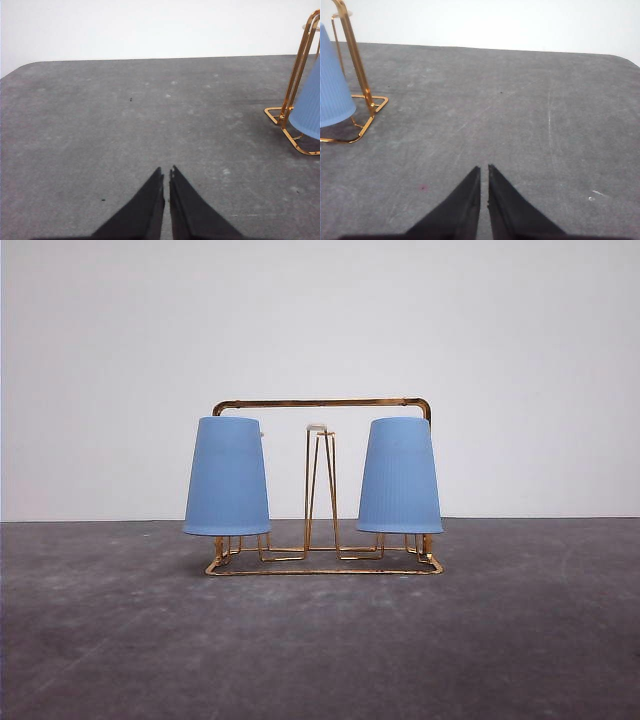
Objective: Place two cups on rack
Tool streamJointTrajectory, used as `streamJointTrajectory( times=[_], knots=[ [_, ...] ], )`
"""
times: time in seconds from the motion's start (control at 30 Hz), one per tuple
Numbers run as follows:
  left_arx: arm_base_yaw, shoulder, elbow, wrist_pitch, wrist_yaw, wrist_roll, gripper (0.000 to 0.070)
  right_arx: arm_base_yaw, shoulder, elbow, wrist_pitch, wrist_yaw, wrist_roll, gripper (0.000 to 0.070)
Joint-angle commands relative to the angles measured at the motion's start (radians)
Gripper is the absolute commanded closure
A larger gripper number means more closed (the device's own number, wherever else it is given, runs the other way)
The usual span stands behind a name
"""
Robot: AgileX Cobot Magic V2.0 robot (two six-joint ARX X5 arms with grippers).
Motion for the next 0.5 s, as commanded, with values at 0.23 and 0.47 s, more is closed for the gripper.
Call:
streamJointTrajectory(
  times=[0.23, 0.47],
  knots=[
    [0.000, -0.002, -0.014, 0.011, -0.004, -0.003, 0.0700, 0.000, -0.001, -0.004, 0.011, 0.003, 0.003, 0.0674],
    [0.000, -0.002, -0.014, 0.011, -0.004, -0.003, 0.0700, 0.000, -0.001, -0.004, 0.011, 0.003, 0.003, 0.0674]
  ],
)
